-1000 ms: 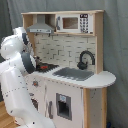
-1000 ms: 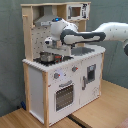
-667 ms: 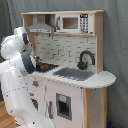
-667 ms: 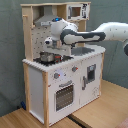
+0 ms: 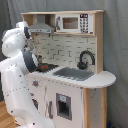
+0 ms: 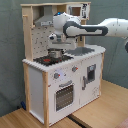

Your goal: Play with the kitchen

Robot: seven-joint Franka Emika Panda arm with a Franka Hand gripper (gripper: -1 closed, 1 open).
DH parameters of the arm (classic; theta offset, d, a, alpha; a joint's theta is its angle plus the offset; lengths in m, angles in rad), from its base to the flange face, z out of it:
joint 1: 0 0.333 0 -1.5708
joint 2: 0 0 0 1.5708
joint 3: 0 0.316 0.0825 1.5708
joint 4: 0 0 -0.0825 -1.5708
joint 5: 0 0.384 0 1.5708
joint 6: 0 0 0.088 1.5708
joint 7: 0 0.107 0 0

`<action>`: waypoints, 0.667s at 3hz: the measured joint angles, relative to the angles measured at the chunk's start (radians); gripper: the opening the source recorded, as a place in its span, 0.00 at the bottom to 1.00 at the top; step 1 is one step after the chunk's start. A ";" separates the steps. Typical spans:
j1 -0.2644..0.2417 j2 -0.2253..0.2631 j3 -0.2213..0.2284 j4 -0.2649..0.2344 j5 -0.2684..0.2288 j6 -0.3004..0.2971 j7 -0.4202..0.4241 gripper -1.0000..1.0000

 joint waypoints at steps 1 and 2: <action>0.001 0.046 -0.027 -0.051 -0.025 -0.066 -0.033 0.00; 0.011 0.112 -0.026 -0.141 -0.067 -0.069 -0.036 0.00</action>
